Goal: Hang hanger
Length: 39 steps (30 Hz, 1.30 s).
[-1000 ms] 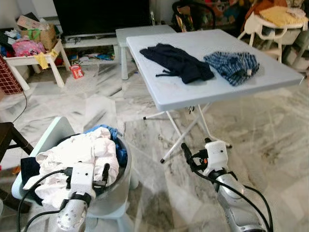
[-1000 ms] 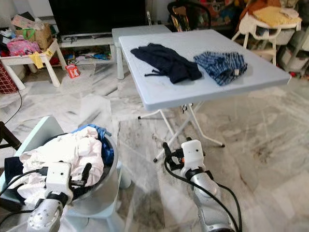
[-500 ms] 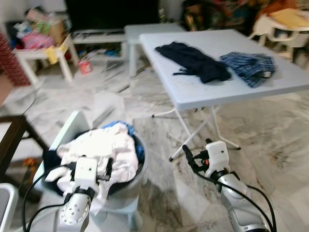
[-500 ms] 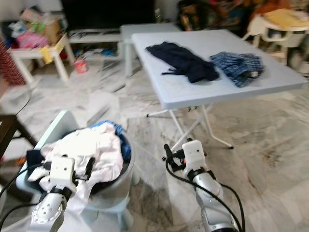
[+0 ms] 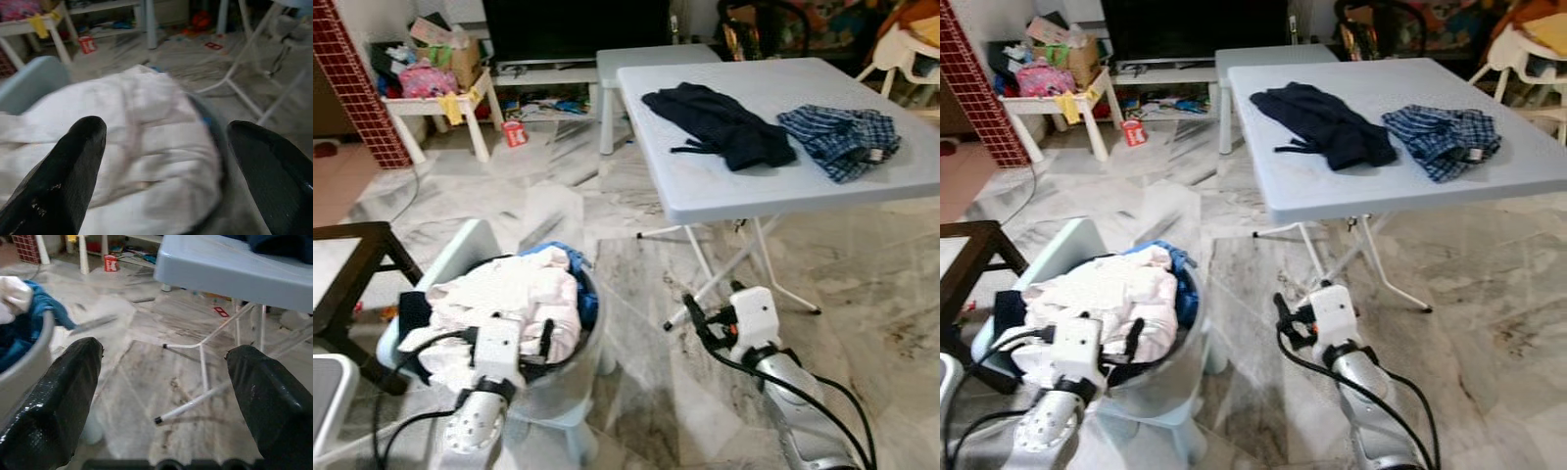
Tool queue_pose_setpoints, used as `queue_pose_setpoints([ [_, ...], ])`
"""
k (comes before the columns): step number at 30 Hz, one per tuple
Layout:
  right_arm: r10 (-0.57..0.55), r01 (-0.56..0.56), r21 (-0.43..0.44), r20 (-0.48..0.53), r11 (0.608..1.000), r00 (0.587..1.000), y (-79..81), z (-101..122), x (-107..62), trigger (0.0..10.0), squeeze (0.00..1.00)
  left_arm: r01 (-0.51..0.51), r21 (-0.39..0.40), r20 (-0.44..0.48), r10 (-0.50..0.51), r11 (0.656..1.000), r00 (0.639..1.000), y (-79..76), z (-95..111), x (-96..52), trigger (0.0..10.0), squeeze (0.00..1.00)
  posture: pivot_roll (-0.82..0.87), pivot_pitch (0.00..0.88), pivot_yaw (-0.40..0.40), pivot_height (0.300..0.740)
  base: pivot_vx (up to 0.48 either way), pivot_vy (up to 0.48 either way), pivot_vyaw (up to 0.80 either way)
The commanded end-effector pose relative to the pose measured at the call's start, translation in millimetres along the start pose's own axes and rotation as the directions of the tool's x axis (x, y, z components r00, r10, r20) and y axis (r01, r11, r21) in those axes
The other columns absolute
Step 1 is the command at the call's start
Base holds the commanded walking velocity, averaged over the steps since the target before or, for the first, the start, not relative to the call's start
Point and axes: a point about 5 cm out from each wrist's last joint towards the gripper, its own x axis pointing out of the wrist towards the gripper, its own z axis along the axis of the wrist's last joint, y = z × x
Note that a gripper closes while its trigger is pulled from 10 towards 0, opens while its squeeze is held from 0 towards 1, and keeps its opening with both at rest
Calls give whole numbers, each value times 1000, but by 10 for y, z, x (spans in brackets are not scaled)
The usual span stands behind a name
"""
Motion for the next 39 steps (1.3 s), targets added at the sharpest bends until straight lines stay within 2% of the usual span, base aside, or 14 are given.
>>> queue_pose_setpoints([
  [1,32,-32,4,22,999,999,97,64,61,10000,0,-25,15,-15,25,1000,1000,107,-32,-30,10000,0,-47,0,-21,740,0,0,438],
  [13,70,-70,-2,24,998,997,169,66,77,10000,0,-82,14,-35,83,997,996,151,-77,-51,10000,0,-36,0,-24,740,0,0,640],
  [24,71,-71,4,14,997,997,189,53,71,10000,0,-127,73,-39,130,989,991,337,-96,15,10000,0,-40,0,-23,740,0,0,0],
  [29,81,-81,5,13,997,997,222,63,62,10000,0,-87,80,-26,89,993,996,383,-19,270,10000,0,-53,0,-27,740,0,0,0],
  [31,82,-82,4,14,997,997,222,66,59,10000,0,-86,80,-27,88,993,996,385,-12,298,10000,0,-53,0,-27,740,0,0,0],
  [33,77,-76,-5,17,997,997,204,84,35,10000,0,-47,78,-31,50,996,998,305,88,533,10000,0,-87,18,-13,740,0,0,0],
  [35,74,-74,-6,18,997,997,199,87,31,10000,0,-38,81,-29,40,996,999,283,110,562,10000,0,-87,18,-13,740,0,0,0],
  [39,32,-32,-10,24,999,999,135,106,-22,10000,0,8,98,-59,-2,995,998,146,170,751,10000,0,-146,21,13,740,0,0,0],
])
